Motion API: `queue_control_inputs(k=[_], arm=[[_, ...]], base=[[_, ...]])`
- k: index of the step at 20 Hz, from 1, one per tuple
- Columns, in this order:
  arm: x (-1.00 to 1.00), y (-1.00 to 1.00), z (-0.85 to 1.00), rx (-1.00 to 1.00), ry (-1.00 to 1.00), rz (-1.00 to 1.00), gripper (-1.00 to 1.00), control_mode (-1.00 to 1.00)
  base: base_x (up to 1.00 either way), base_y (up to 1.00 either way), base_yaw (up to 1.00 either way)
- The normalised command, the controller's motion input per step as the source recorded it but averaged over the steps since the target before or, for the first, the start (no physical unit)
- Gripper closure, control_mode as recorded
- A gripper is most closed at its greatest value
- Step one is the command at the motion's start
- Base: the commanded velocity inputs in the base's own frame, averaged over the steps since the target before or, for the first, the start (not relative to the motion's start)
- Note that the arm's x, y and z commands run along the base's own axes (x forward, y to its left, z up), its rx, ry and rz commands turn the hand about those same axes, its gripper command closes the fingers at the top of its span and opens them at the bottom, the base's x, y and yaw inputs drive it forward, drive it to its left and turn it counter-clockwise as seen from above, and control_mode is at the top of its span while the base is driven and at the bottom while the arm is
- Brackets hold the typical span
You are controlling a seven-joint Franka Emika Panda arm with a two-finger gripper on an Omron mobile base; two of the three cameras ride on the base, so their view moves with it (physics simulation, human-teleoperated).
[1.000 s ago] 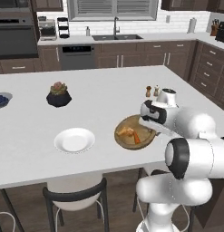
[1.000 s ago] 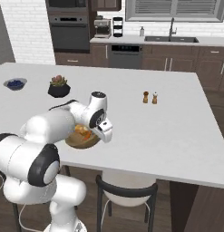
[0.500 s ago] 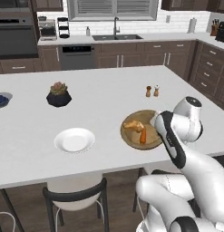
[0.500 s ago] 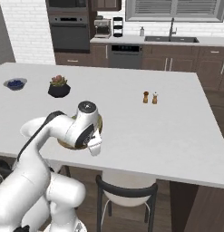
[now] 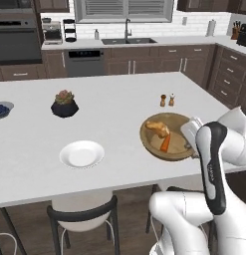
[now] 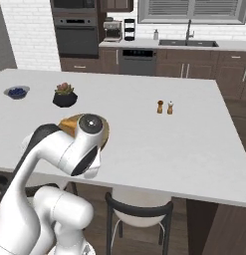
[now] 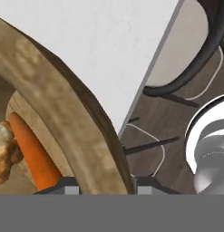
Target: Pick the chicken drumstick and carrot from their plates and place them in the bowl. Then put the bowl in the fridge.
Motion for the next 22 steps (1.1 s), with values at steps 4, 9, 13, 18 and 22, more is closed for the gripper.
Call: queue_control_inputs(k=[4, 9, 13, 18, 22], arm=[[-0.82, 0.0, 0.67, 0.0, 0.0, 0.0, 1.0, -1.0], [-0.71, 0.0, 0.72, 0.0, 0.0, 0.0, 1.0, -1.0], [-0.06, 0.01, 0.06, 0.0, 0.0, 0.0, 1.0, 1.0], [0.0, 0.0, 0.0, 0.0, 0.0, 0.0, 1.0, 1.0], [0.0, 0.0, 0.0, 0.0, 0.0, 0.0, 1.0, 1.0]], base=[[0.0, 0.0, 0.0], [0.0, 0.0, 0.0], [-0.26, -0.26, 0.0], [-0.46, -0.88, -0.02], [-0.06, -0.35, -0.75]])
